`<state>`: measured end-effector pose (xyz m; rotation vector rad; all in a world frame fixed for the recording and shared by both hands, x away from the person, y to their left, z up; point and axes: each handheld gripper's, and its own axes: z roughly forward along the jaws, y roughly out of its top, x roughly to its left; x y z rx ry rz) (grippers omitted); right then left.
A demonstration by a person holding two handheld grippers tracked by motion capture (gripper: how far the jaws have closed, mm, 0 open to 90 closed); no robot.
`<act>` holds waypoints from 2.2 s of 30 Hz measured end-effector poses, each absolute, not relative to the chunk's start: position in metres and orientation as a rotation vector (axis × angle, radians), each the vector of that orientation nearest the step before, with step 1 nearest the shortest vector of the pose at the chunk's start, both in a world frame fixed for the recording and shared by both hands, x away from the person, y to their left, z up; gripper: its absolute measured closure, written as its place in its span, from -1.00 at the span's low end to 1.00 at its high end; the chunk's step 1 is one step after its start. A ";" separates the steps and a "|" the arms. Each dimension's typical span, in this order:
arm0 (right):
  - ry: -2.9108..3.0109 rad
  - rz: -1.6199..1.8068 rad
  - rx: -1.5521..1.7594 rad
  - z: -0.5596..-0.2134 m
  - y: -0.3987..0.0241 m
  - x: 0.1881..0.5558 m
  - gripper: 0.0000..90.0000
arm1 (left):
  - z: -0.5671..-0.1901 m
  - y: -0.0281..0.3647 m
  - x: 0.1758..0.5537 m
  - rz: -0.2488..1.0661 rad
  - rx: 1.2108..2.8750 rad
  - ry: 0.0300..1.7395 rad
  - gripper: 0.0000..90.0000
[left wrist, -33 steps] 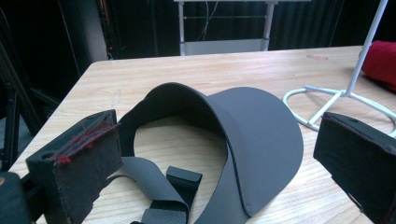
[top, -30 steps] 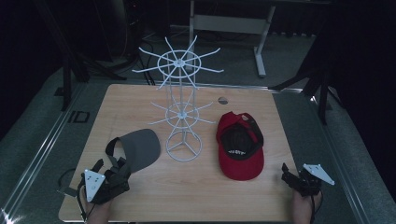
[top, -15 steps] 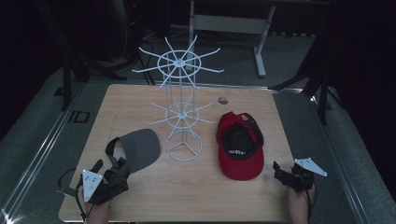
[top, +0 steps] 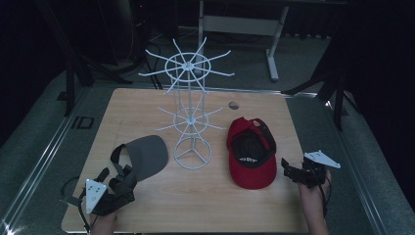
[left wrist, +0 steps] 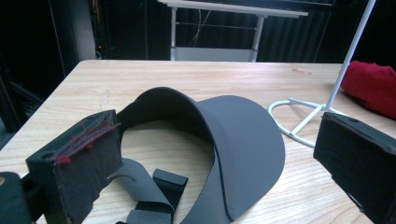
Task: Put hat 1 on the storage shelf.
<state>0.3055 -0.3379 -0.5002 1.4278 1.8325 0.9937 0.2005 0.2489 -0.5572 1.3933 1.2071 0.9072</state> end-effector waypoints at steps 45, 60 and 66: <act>2.068 0.935 1.422 -0.505 -0.297 0.434 -0.59 | -0.557 0.249 0.199 0.870 1.405 1.208 -0.98; 2.151 0.822 1.446 -0.538 -0.291 0.455 -0.48 | -0.558 0.250 0.199 0.868 1.407 1.217 -0.98; 2.226 0.798 1.425 -0.543 -0.287 0.454 0.01 | -0.558 0.251 0.199 0.870 1.403 1.221 -0.98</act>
